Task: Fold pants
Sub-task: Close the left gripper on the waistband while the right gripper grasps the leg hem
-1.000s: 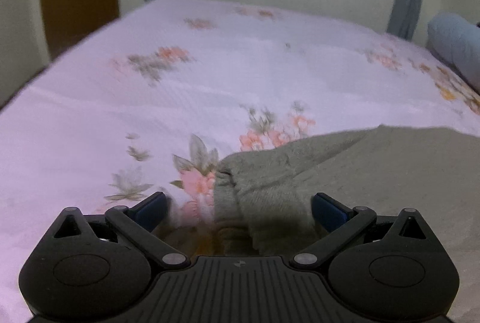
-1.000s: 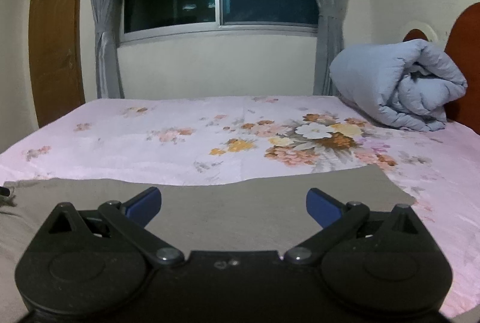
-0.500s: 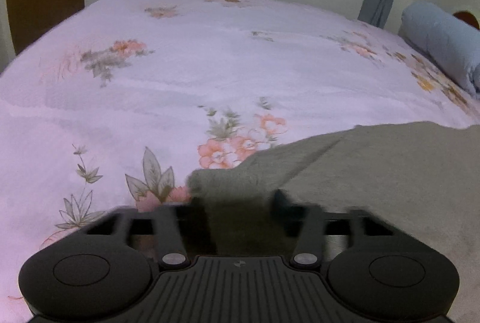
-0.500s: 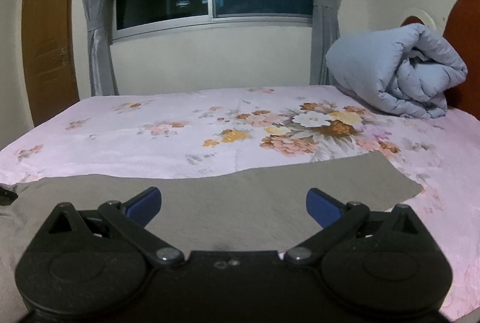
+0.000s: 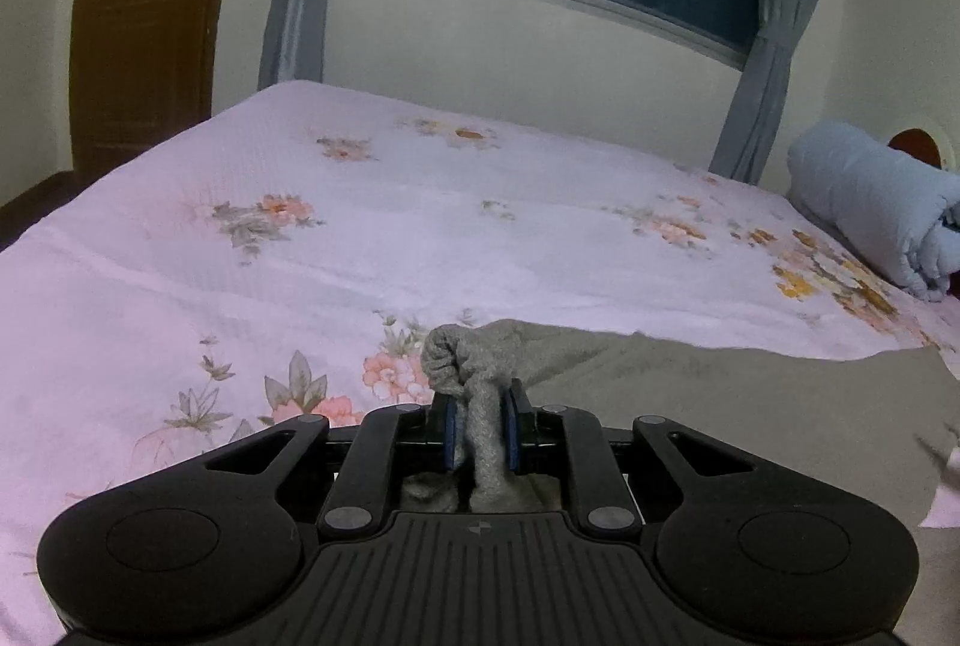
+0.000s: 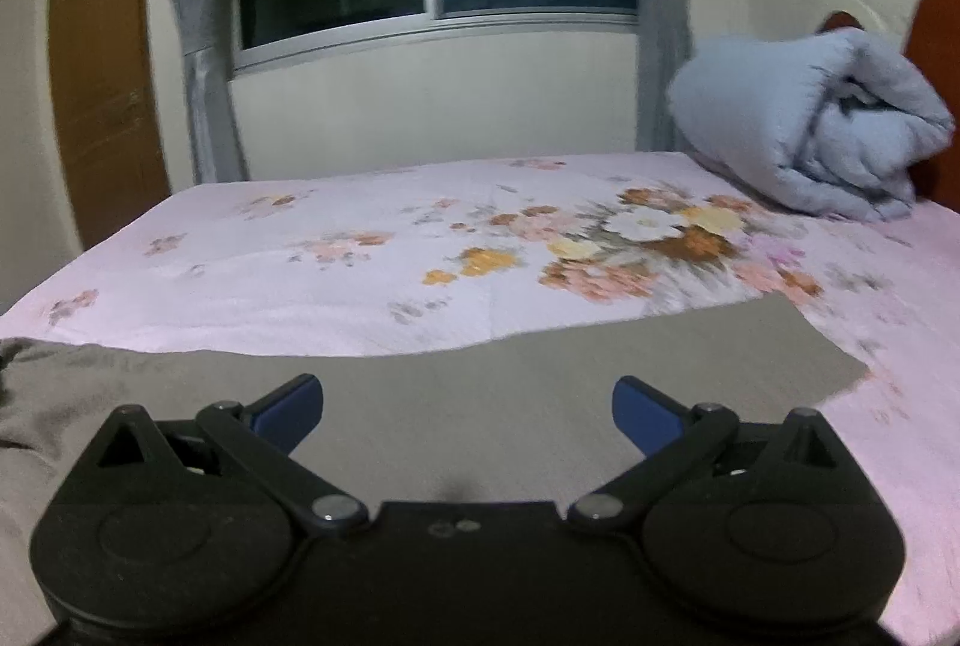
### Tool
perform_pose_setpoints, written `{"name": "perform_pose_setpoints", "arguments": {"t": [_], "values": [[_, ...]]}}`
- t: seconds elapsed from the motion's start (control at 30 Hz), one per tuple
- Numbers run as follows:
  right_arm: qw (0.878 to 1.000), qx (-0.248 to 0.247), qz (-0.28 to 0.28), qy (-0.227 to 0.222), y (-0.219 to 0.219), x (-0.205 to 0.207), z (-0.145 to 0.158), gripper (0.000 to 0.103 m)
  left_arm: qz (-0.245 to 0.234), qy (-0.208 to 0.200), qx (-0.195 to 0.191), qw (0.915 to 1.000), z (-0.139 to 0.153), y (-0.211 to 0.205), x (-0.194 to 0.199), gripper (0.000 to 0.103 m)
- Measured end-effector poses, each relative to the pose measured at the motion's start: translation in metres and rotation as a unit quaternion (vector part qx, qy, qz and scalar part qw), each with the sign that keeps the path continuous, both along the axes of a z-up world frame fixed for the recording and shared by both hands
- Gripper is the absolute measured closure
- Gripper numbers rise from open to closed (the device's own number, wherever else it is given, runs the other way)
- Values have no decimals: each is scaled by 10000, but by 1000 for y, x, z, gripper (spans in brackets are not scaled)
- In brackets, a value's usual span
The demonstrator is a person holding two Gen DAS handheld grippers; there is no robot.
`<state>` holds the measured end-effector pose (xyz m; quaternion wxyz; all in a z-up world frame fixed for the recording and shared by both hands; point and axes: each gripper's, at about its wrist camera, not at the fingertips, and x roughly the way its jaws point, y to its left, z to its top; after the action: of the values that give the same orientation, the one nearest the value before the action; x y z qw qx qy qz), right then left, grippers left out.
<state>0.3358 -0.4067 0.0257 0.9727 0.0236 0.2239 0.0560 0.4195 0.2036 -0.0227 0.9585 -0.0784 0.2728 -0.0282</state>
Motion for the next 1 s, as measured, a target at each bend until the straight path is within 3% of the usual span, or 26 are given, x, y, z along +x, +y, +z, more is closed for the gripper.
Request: {"name": "perform_pose_setpoints", "arguments": {"t": [0.13,0.33,0.6,0.87,1.0], "values": [[9992,-77,378,91,11,31,-4,6,95,27,-84,9999,0,10,2,88],[9970,-199,712,238,25,71,-18,6,29,123,160,9998,-1,1,24,88],[9900,-438,1238,507,33,118,-36,19,155,311,225,9991,-13,1,36,88],[9705,-995,2016,872,53,151,-54,29,575,627,28,9964,-28,1,50,88],[9562,-1345,2323,1168,62,174,-64,34,527,707,35,9961,-31,0,55,88]]}}
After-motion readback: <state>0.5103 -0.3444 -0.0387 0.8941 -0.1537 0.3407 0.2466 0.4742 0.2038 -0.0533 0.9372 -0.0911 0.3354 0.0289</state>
